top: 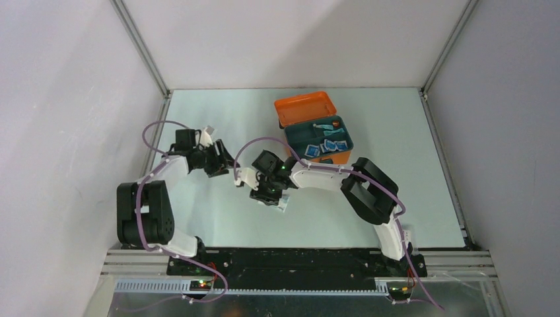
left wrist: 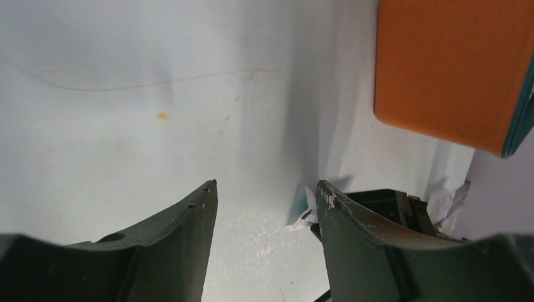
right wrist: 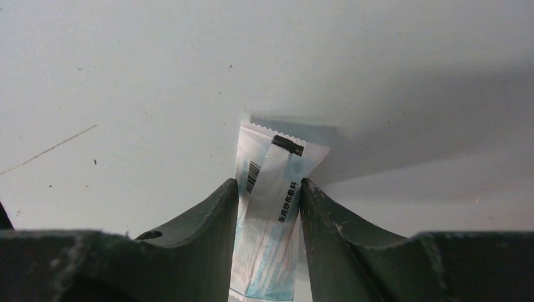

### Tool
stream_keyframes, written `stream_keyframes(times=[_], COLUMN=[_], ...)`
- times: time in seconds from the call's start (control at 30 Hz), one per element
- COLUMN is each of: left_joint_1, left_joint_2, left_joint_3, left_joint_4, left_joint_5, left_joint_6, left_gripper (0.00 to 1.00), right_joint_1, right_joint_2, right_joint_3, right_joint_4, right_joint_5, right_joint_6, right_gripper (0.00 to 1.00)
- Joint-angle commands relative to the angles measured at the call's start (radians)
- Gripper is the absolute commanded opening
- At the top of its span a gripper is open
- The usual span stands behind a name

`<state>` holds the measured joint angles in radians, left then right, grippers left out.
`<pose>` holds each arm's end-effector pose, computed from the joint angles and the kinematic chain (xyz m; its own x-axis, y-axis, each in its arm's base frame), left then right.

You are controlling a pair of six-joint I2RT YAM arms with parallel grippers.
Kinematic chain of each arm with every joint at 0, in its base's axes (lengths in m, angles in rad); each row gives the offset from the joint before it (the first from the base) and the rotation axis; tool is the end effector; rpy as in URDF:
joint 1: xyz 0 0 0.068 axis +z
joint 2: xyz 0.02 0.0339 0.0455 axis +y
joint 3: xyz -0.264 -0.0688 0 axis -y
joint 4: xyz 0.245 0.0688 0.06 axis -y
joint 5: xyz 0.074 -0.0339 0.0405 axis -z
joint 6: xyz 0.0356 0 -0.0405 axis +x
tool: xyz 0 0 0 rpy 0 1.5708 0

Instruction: Organize the medicine kit

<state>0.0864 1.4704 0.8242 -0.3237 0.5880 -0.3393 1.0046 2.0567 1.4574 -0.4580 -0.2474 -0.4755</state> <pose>0.2845 0.0048 0.1911 -0.8550 -0.3520 -0.3809 -0.0466 0.7835 -0.6196 0.2248 0.3699 0.1638 -0.0113 -0.8452 -0.5344 -0.9987 0.0356 -0.0352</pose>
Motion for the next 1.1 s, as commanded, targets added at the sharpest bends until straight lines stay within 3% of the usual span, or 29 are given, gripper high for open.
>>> stream_keyframes(times=[0.0, 0.17, 0.57, 0.83, 1.07], left_joint_1=[-0.096, -0.188, -0.189, -0.192, -0.216], left_joint_2=[0.034, 0.082, 0.226, 0.218, 0.217], left_joint_3=[0.002, 0.015, 0.051, -0.011, -0.025], left_joint_4=[0.051, 0.059, 0.108, 0.282, 0.295], left_joint_5=[0.111, 0.147, 0.405, 0.502, 0.506], left_joint_6=[0.007, 0.018, -0.076, -0.23, -0.243], left_gripper=[0.64, 0.63, 0.54, 0.52, 0.45], right_joint_1=[-0.01, -0.038, -0.098, -0.102, -0.107], right_joint_2=[-0.076, -0.111, -0.191, -0.184, -0.202], right_joint_3=[-0.001, -0.002, -0.036, -0.035, -0.034], right_joint_4=[-0.03, -0.022, 0.025, 0.031, 0.044], right_joint_5=[0.012, -0.039, -0.106, -0.104, -0.092], right_joint_6=[0.024, 0.066, 0.133, 0.138, 0.143], right_gripper=[0.45, 0.45, 0.45, 0.45, 0.45])
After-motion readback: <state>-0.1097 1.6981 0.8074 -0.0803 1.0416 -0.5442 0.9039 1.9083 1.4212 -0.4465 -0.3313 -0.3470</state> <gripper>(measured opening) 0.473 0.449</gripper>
